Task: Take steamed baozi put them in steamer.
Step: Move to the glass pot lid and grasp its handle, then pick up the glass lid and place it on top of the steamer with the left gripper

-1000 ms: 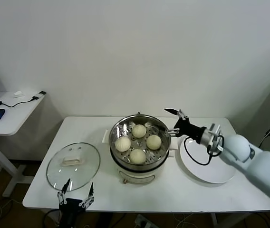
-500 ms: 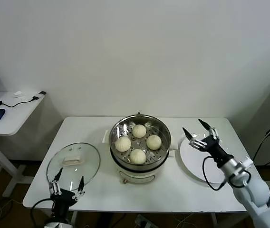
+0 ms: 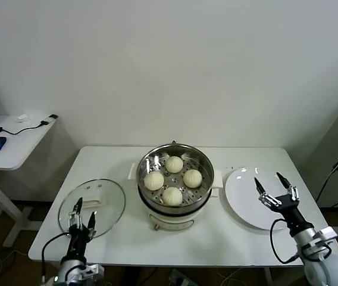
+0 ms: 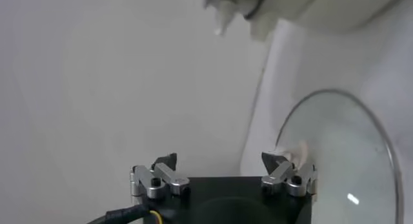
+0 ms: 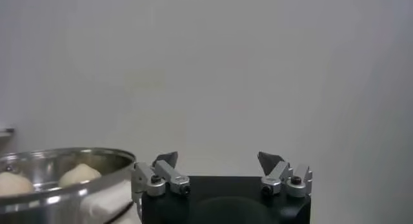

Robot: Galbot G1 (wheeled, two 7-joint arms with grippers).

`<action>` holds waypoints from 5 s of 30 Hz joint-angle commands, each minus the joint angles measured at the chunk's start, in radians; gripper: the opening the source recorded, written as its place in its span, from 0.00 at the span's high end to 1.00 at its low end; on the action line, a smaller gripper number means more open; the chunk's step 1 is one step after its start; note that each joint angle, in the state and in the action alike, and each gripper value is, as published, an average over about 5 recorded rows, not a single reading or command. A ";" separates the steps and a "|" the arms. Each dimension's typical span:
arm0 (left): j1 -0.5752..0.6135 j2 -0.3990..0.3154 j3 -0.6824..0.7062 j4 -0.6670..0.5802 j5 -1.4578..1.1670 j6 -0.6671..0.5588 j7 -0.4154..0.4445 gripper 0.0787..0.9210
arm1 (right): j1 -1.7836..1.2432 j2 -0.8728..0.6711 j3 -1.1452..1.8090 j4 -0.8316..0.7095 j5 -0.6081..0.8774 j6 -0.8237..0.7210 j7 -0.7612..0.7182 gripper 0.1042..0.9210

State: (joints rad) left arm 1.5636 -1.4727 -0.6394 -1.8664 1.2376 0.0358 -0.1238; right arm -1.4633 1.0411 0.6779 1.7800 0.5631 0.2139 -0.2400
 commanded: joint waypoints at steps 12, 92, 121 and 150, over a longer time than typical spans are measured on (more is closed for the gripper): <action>-0.322 0.028 0.007 0.448 0.215 0.066 -0.117 0.12 | -0.042 0.081 0.071 -0.050 -0.071 0.004 0.000 0.12; -0.186 0.418 0.187 -0.358 -0.008 0.396 0.185 0.92 | 0.222 0.048 -0.039 -0.284 -0.177 -0.002 0.014 0.12; -0.614 -0.088 0.823 0.043 0.404 0.681 0.439 0.92 | 0.251 0.044 -0.016 -0.341 -0.204 0.014 0.013 0.12; -0.623 -0.185 0.747 0.231 0.439 0.646 0.376 0.92 | 0.246 0.045 0.015 -0.372 -0.211 0.039 0.000 0.12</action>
State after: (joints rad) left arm 0.9479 -1.6088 0.1132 -1.6763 1.6685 0.6816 0.2591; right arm -1.2192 1.0851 0.6917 1.4116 0.3556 0.2517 -0.2396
